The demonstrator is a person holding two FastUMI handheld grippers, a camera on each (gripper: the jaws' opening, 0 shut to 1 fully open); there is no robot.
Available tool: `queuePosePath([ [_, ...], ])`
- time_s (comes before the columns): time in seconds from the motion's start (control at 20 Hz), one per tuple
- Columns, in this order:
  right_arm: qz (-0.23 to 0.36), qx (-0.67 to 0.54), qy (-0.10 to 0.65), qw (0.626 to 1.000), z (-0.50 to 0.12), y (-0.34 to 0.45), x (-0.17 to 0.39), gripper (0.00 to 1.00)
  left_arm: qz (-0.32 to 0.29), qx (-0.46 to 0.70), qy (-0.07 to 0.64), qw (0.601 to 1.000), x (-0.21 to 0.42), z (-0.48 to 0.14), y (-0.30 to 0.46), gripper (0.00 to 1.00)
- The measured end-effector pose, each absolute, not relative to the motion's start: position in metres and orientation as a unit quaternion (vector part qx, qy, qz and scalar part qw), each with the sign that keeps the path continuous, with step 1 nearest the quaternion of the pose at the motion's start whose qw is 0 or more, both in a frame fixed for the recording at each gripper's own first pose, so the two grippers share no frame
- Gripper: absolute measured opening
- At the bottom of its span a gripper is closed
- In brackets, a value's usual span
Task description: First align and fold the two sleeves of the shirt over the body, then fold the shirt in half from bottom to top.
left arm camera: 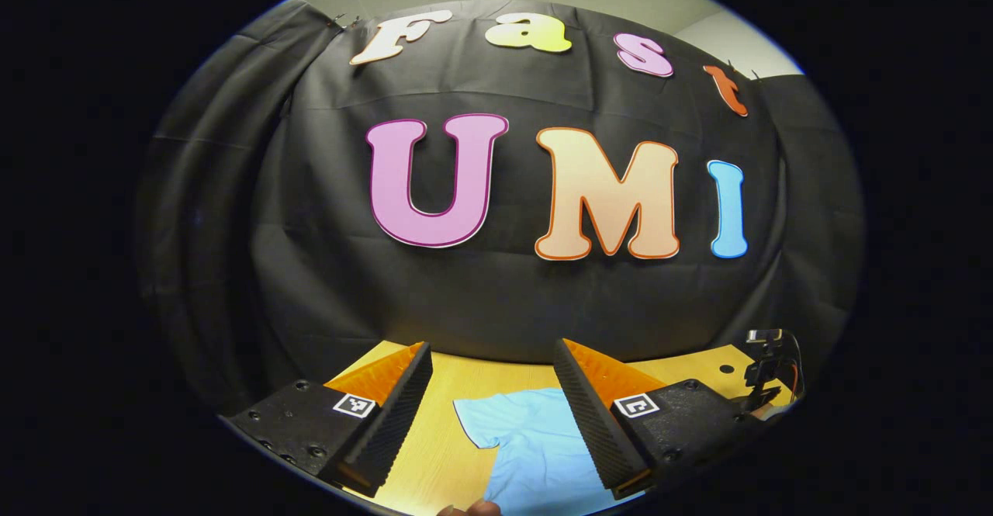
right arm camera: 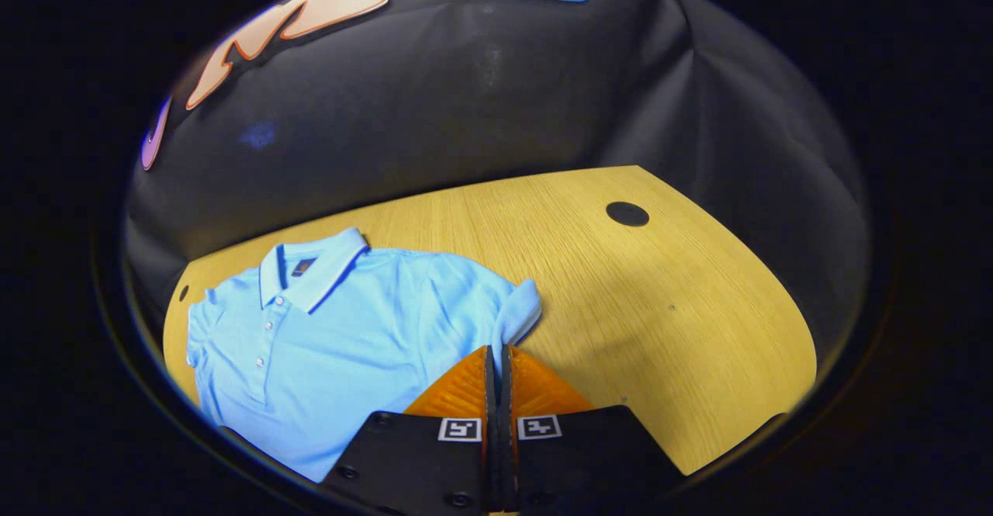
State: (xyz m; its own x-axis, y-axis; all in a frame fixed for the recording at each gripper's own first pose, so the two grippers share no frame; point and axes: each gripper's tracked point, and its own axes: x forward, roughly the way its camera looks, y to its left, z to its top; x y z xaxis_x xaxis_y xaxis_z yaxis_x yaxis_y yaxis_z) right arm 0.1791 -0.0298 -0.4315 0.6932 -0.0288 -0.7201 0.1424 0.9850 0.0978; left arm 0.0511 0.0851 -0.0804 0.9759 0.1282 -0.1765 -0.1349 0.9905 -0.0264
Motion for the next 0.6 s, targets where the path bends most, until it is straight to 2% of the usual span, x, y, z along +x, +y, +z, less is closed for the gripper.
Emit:
queuePosePath([
  [0.35,-0.01,0.101,0.357,0.929,-0.394,0.026,0.19,0.03,0.063,-0.034,0.097,0.993,0.046,-0.088,0.092,0.95],
  [0.4,-0.001,0.108,0.354,0.929,-0.39,0.038,0.191,0.0,0.063,-0.035,0.098,0.993,0.046,-0.089,0.094,0.95],
  [0.6,0.02,0.137,0.356,0.924,-0.391,0.076,0.192,0.03,0.069,-0.039,0.106,0.991,0.044,-0.095,0.104,0.95],
])
